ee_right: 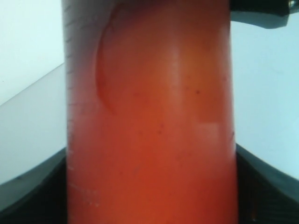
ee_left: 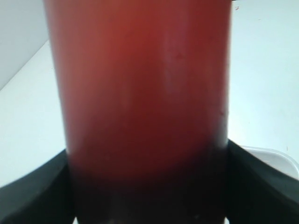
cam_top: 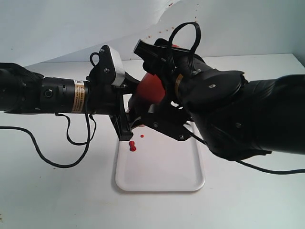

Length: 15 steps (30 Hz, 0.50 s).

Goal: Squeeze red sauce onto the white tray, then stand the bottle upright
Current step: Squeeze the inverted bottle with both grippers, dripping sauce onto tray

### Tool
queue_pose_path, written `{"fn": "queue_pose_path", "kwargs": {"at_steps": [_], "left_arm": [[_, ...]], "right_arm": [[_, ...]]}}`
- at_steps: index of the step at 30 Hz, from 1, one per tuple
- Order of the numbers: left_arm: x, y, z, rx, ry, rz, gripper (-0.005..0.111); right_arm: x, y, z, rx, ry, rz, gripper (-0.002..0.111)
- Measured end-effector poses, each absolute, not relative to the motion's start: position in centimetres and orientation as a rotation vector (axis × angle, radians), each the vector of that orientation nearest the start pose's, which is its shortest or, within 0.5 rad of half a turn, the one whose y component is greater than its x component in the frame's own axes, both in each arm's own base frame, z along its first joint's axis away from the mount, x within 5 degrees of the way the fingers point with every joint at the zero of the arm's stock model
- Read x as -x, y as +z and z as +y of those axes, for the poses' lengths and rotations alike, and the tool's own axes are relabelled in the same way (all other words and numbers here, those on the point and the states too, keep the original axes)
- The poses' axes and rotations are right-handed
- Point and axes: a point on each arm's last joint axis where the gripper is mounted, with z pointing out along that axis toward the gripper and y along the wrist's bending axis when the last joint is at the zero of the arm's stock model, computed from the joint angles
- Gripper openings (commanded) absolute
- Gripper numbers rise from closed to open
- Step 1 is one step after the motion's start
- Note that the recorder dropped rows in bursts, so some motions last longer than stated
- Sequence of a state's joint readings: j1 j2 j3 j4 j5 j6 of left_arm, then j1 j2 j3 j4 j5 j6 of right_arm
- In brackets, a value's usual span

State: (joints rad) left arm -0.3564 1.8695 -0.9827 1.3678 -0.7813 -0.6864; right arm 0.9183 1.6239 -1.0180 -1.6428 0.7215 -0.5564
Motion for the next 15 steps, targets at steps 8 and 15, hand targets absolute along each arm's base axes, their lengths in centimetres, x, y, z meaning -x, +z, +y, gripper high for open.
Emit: {"fn": "queue_pose_path", "kwargs": {"at_steps": [8, 15], "left_arm": [[-32.00, 17.96, -18.61, -1.307, -0.669, 1.591, 0.003], [-32.12, 18.07, -18.61, -1.283, -0.670, 1.592, 0.100]], "right_arm": [[-25.62, 26.73, 23.64, 2.207, -1.489, 0.525, 0.000], [-25.63, 26.75, 23.64, 2.207, -1.493, 0.521, 0.000]]}}
